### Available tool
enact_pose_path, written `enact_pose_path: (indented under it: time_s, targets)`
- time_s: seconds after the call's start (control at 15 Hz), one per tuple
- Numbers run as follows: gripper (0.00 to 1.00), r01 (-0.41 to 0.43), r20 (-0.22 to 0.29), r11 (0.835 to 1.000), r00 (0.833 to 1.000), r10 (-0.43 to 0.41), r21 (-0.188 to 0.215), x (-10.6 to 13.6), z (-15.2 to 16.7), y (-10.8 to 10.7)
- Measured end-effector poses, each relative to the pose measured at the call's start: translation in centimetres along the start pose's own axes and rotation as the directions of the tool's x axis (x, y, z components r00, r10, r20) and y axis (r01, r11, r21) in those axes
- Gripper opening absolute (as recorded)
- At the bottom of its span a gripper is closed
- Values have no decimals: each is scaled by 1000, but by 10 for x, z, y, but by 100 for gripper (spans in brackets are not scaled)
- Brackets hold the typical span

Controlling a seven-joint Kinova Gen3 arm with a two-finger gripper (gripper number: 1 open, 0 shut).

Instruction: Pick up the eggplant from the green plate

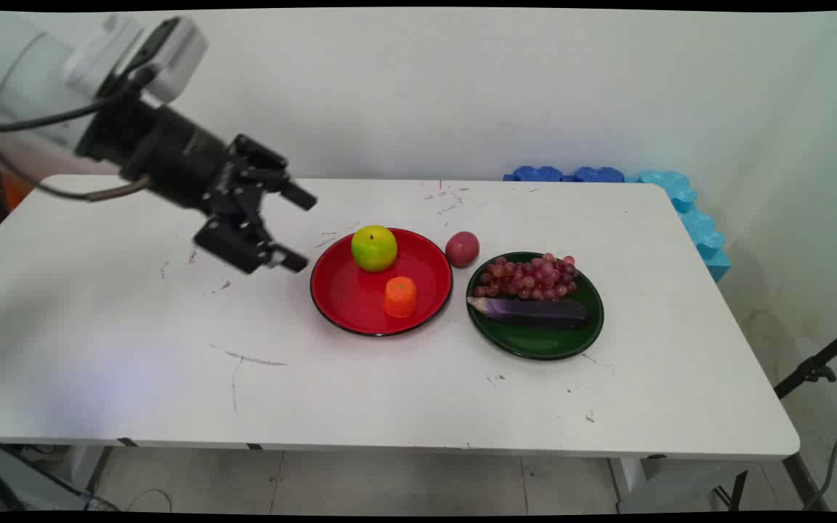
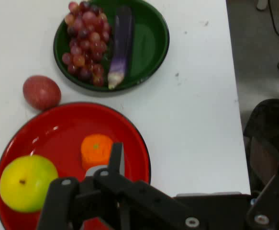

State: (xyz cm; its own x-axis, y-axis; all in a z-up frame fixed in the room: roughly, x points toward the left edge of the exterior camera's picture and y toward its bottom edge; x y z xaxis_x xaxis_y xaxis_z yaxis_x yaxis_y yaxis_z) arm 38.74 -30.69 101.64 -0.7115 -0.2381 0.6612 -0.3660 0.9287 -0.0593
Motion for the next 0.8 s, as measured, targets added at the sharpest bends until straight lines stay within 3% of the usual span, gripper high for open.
enact_pose_path:
  time_s: [0.4,0.8]
  targets:
    - [100,-23,6,1000,1000,23,-15,50,41,-21]
    - [100,-27,44,1000,999,27,4,94,127,-38]
